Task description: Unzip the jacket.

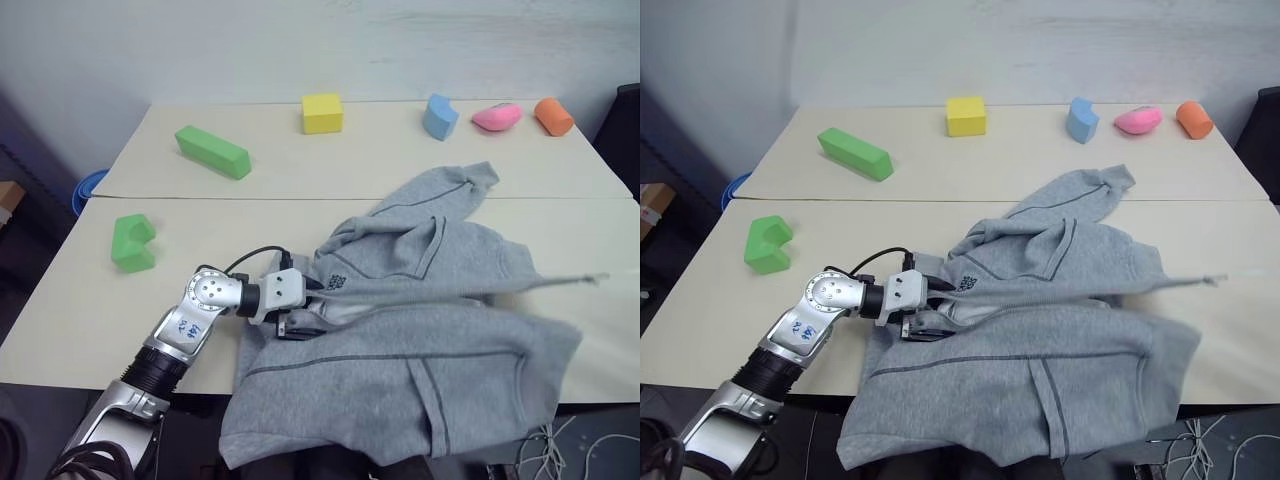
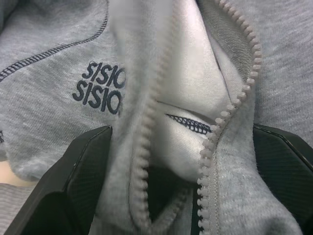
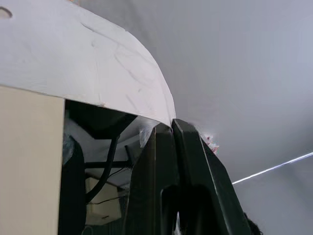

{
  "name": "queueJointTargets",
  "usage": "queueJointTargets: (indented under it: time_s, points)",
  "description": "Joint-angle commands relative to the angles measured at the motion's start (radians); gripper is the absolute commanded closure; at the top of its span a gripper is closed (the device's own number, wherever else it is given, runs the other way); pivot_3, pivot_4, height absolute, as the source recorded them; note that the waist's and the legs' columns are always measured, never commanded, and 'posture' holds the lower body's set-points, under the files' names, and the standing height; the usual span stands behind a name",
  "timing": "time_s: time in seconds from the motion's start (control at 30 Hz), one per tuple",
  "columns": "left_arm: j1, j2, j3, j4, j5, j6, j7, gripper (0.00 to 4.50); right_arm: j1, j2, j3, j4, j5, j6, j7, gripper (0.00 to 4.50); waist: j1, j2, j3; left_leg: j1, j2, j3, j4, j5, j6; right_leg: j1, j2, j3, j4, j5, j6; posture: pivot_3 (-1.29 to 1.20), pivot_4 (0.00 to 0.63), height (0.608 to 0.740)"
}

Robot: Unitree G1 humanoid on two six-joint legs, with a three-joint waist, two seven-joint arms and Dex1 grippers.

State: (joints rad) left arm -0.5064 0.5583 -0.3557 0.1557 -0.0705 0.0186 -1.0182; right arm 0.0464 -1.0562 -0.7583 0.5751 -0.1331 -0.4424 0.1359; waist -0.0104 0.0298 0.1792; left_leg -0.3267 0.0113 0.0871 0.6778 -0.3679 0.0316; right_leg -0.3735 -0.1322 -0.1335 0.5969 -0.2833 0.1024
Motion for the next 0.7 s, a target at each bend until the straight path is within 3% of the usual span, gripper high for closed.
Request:
queueJointTargets:
  time_s: [0.03, 0.17, 0.27, 0.37, 0.47, 0.57, 0.67, 0.7]
  points:
    - [0.065, 0.051, -0.073, 0.091, 0.134, 0.029, -0.002, 0.0, -0.037, -0.062, 0.014, 0.04, 0.02, 0.039, 0.006, 4.45, -0.001, -0.001, 0.0, 0.002, 0.0, 0.001, -0.001, 0.0, 0.0, 0.001, 0.0, 0.001, 0.0, 0.0, 0.0, 0.0, 0.15, 0.74]
    - [0.067, 0.003, -0.031, 0.072, 0.053, 0.047, 0.014, 0.0, -0.039, 0.006, 0.071, -0.02, 0.141, 0.215, 0.181, 4.45, -0.001, -0.002, -0.002, 0.007, 0.001, 0.005, -0.006, 0.0, 0.0, 0.002, 0.0, 0.005, 0.0, -0.001, -0.001, 0.0, 0.15, 0.74]
    - [0.07, -0.015, 0.001, 0.037, -0.001, 0.081, -0.005, 0.0, 0.007, 0.059, 0.075, -0.07, 0.199, 0.228, 0.253, 4.28, 0.002, -0.003, -0.002, 0.008, 0.001, 0.005, -0.006, 0.0, 0.0, 0.002, 0.0, 0.005, 0.0, -0.001, -0.001, 0.0, 0.15, 0.74]
    - [0.076, -0.015, 0.036, 0.005, -0.041, 0.135, -0.017, 0.0, 0.042, 0.095, 0.059, -0.108, 0.26, 0.264, 0.32, 3.61, 0.007, -0.001, -0.003, 0.008, 0.001, 0.005, -0.005, 0.0, 0.0, -0.002, -0.001, 0.005, 0.0, -0.001, -0.001, 0.0, 0.15, 0.74]
    - [0.077, -0.008, 0.093, -0.048, -0.108, 0.19, -0.032, 0.0, 0.084, 0.094, 0.02, -0.13, 0.307, 0.234, 0.388, 2.65, 0.006, -0.001, -0.003, 0.008, 0.001, 0.006, -0.009, 0.0, 0.0, -0.002, 0.0, 0.004, -0.002, -0.001, -0.001, 0.0, 0.15, 0.74]
    - [0.077, -0.007, 0.197, -0.132, -0.275, 0.268, -0.095, 0.0, 0.119, 0.113, -0.027, -0.215, 0.455, 0.241, 0.551, 1.72, 0.0, -0.002, 0.0, 0.007, 0.001, 0.006, -0.01, 0.0, 0.0, -0.003, 0.0, 0.004, -0.002, -0.001, -0.001, 0.0, 0.15, 0.74]
    - [0.087, 0.085, 0.269, -0.164, -0.358, 0.303, -0.216, 0.0, 0.232, 0.148, -0.068, -0.439, 0.691, 0.338, 0.814, 0.8, -0.001, -0.005, 0.003, 0.008, 0.003, 0.006, -0.01, -0.001, -0.001, -0.004, 0.001, 0.004, -0.002, -0.001, -0.001, 0.0, 0.15, 0.74]
    - [0.092, 0.117, 0.288, -0.156, -0.362, 0.299, -0.238, 0.0, 0.256, 0.154, -0.065, -0.512, 0.739, 0.366, 0.858, 0.8, -0.001, -0.007, 0.004, 0.008, 0.003, 0.005, -0.01, 0.0, -0.002, -0.004, 0.002, 0.004, -0.002, -0.001, -0.002, 0.0, 0.15, 0.74]
